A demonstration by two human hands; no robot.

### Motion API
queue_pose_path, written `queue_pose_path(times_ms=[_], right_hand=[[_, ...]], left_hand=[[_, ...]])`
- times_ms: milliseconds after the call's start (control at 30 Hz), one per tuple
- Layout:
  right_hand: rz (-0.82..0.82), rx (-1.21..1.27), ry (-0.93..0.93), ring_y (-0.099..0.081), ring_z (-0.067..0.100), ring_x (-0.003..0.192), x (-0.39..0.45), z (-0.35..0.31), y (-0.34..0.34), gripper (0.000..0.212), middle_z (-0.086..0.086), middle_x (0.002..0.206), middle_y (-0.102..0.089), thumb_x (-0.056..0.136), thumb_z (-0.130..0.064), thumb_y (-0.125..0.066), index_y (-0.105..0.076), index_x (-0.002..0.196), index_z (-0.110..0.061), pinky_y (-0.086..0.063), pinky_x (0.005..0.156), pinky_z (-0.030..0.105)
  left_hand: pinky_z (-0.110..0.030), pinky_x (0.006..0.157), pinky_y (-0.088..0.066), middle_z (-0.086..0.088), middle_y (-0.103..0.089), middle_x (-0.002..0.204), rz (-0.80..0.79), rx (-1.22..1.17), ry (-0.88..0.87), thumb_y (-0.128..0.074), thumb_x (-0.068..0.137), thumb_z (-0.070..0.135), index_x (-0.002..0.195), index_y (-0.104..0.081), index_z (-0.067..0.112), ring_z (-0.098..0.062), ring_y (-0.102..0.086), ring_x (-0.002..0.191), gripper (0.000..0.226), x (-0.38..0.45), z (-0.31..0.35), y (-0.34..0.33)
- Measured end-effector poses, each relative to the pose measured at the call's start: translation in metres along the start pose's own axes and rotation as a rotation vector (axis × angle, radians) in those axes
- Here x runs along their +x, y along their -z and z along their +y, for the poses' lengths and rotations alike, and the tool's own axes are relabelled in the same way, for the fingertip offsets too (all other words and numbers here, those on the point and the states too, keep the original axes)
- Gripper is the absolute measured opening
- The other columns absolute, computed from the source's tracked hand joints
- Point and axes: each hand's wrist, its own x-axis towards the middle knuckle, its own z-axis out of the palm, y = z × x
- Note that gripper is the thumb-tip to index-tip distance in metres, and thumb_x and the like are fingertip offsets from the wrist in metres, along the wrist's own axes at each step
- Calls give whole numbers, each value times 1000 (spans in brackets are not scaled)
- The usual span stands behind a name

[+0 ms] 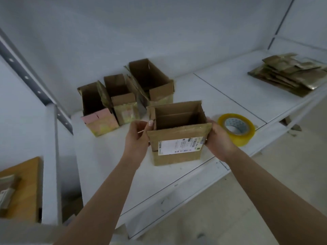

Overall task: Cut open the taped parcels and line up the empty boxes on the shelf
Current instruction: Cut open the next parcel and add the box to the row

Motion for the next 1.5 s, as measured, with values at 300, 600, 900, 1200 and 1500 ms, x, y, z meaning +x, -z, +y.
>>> queue_pose_path(times_ms=[300, 600, 900, 1200, 1500], right_hand=[[-69, -134, 227, -68, 16, 91, 5, -6, 10, 62, 0, 102, -67, 97, 1, -43, -36, 143, -40, -54, 79, 29], [71, -176, 292, -62, 17, 98, 4, -7, 9, 34, -1, 106, -69, 92, -53, -48, -66, 99, -25, -46, 86, 35], [71, -363, 387, -62, 12, 104, -4, -9, 10, 55, 0, 108, -68, 90, -63, -47, -64, 109, -15, -50, 89, 23], [91, -403, 375, -60, 26, 113, 11, -4, 12, 15, 4, 115, -64, 93, -14, -65, -61, 97, -27, -55, 90, 38], [227, -886, 168, -50, 25, 125, 13, -31, 70, 41, 3, 124, -58, 81, -15, -64, -59, 122, -16, -37, 105, 34]], left_hand=[[-48, 91, -53, 10, -67, 102, -62, -63, -185, -65, 92, 9, 88, -64, 39, -21, -60, 112, 30, 11, -7, 3], [-6, 75, -46, 7, -72, 102, -146, -10, -153, -19, 92, 61, 111, -65, 22, 3, -65, 96, 63, -7, -8, -1], [-17, 66, -44, 3, -60, 97, 33, 153, -41, -62, 82, 55, 107, -49, 10, -11, -60, 89, 53, -1, 8, -7], [-22, 91, -37, 2, -52, 130, 56, 705, -559, -63, 92, 17, 123, -54, 17, -15, -48, 118, 33, -1, 31, -19], [-23, 92, -41, 0, -67, 123, -169, 896, -552, -57, 97, 14, 119, -69, 16, -21, -61, 115, 26, 2, 29, -36]])
